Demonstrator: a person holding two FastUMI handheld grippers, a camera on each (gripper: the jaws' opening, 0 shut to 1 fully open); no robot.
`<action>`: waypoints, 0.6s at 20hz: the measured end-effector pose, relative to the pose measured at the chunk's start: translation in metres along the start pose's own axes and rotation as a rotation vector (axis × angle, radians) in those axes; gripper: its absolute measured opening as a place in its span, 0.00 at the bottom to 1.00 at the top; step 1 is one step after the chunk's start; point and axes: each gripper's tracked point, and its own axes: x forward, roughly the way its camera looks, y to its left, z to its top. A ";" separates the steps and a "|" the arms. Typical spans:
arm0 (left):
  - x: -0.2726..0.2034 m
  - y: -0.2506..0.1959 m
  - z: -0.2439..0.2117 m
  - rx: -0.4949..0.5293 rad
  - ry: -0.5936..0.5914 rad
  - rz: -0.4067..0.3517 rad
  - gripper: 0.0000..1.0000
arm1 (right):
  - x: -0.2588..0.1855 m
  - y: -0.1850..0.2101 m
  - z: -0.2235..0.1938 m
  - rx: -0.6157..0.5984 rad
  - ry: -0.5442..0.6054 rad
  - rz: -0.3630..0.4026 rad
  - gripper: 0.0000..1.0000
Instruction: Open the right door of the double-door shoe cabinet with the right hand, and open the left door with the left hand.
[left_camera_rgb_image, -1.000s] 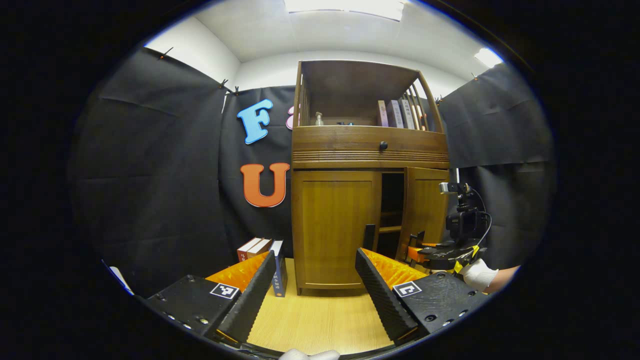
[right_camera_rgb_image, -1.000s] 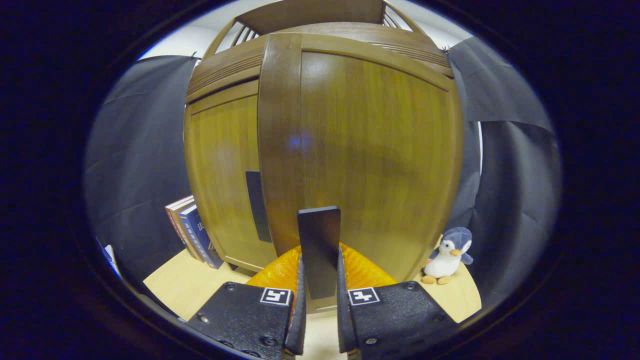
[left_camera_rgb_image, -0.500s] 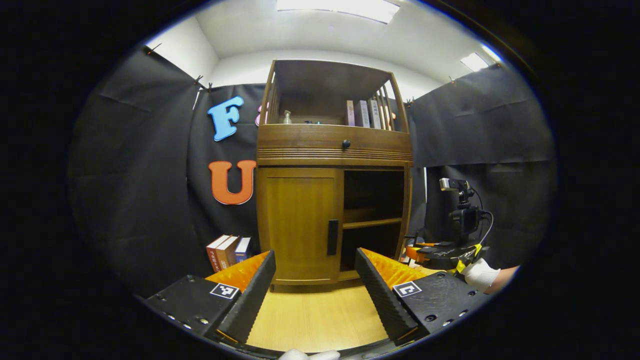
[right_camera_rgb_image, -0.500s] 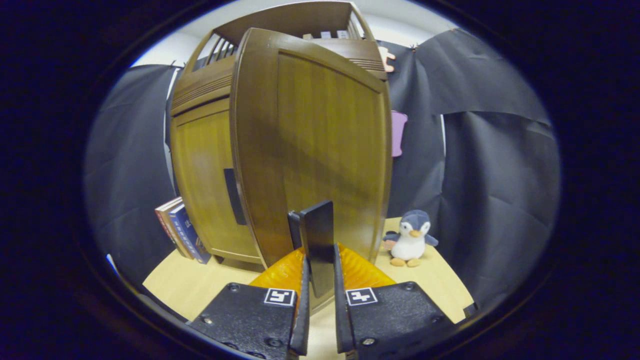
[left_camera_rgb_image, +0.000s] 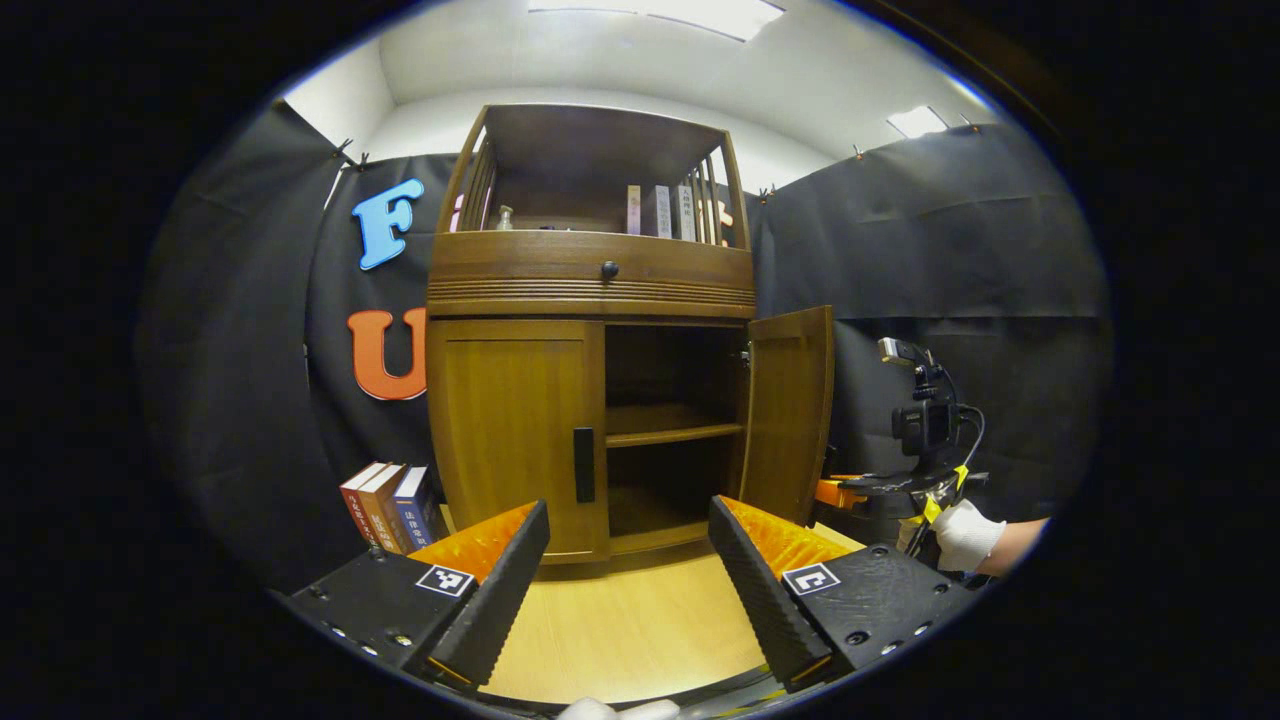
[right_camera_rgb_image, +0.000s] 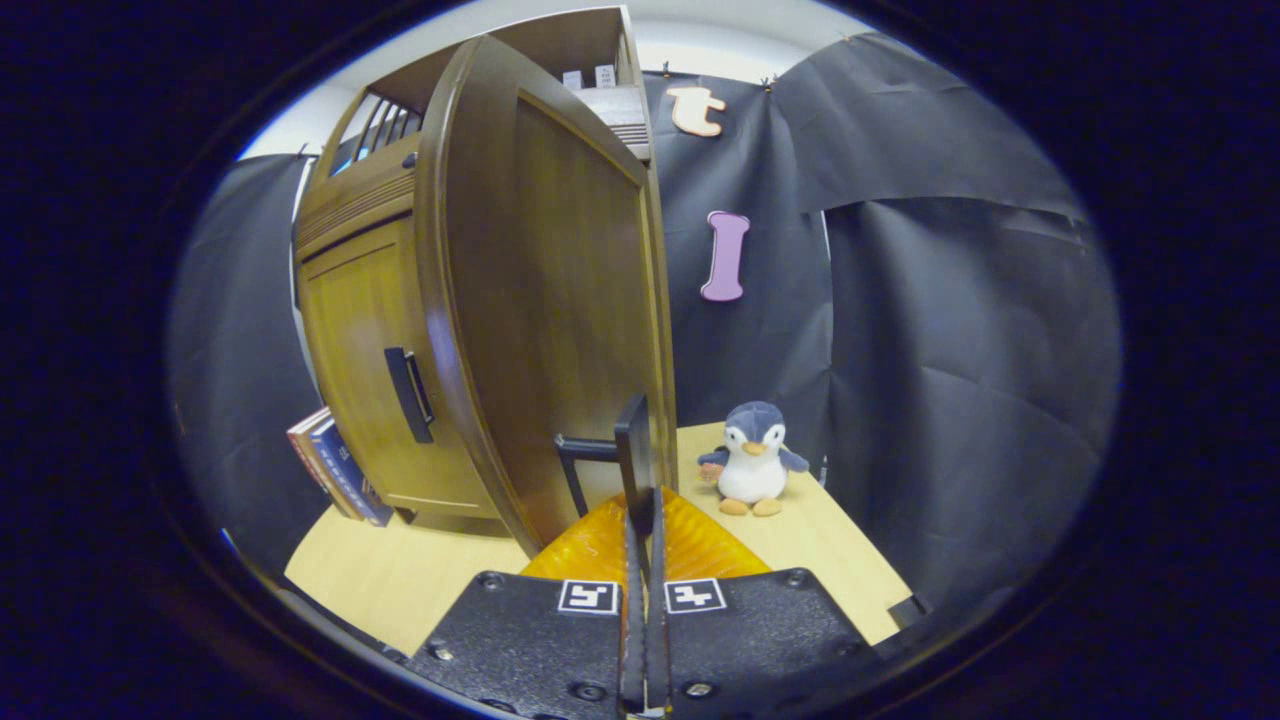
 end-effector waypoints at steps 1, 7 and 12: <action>0.005 -0.010 0.000 0.000 0.001 -0.002 0.96 | 0.000 -0.004 0.001 -0.008 0.005 0.016 0.04; 0.029 -0.077 0.003 -0.013 0.011 0.045 0.96 | -0.001 -0.030 0.007 -0.060 0.022 0.147 0.04; 0.032 -0.125 0.003 0.009 0.020 0.113 0.96 | 0.003 -0.067 0.012 -0.071 0.025 0.224 0.04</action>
